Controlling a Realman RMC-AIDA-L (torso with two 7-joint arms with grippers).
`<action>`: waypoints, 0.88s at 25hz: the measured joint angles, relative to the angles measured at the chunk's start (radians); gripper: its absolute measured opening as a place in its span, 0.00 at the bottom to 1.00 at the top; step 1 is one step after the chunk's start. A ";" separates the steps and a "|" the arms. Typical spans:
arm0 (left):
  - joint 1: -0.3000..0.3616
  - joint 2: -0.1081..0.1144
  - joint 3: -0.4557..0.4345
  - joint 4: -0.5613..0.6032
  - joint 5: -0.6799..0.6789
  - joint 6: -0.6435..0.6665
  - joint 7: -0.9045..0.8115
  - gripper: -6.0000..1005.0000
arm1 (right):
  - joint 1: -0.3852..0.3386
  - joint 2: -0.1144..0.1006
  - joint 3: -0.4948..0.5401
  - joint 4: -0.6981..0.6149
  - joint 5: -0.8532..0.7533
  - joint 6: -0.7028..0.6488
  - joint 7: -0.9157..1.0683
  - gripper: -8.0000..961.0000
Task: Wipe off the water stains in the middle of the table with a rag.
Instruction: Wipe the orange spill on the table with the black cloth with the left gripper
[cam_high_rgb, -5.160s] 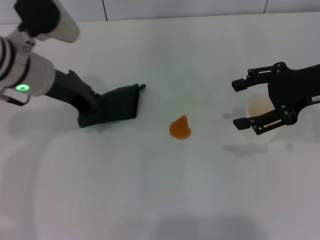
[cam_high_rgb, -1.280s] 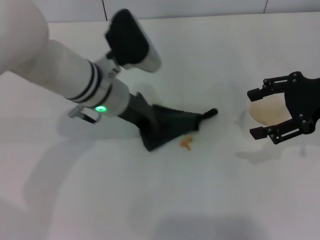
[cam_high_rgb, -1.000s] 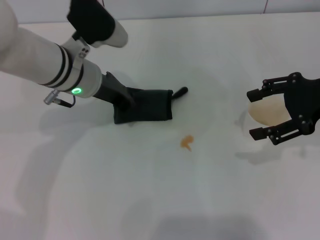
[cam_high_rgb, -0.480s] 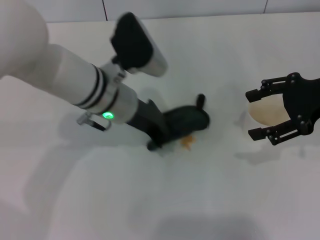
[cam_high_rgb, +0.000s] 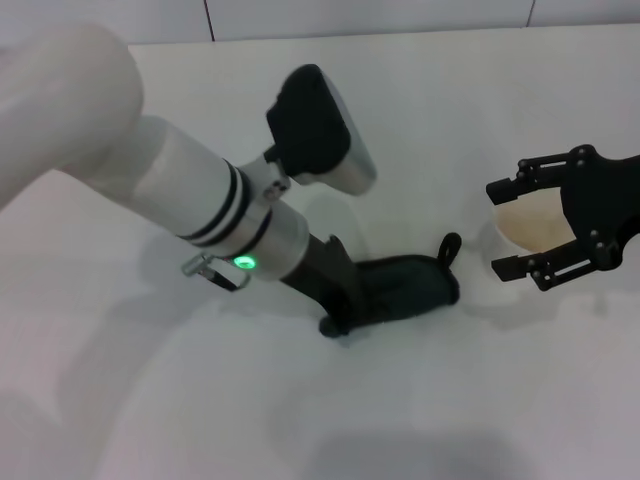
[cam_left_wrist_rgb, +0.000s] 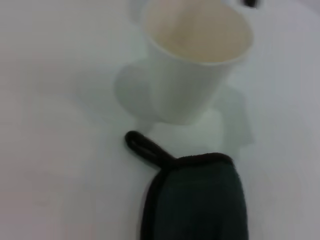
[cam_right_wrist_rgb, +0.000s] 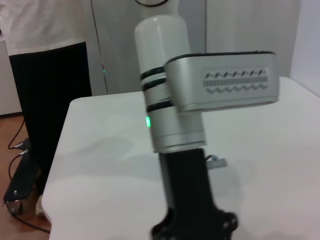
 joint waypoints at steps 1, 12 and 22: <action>0.002 0.001 -0.021 -0.003 0.026 -0.010 -0.010 0.10 | 0.000 0.000 0.000 0.000 0.000 -0.001 0.000 0.89; 0.029 0.006 -0.318 -0.014 0.293 -0.080 -0.067 0.10 | -0.004 0.000 -0.008 0.001 -0.001 -0.006 -0.002 0.89; 0.023 0.001 -0.123 -0.004 0.126 -0.043 -0.034 0.10 | -0.002 0.000 -0.010 0.001 -0.003 -0.005 0.000 0.89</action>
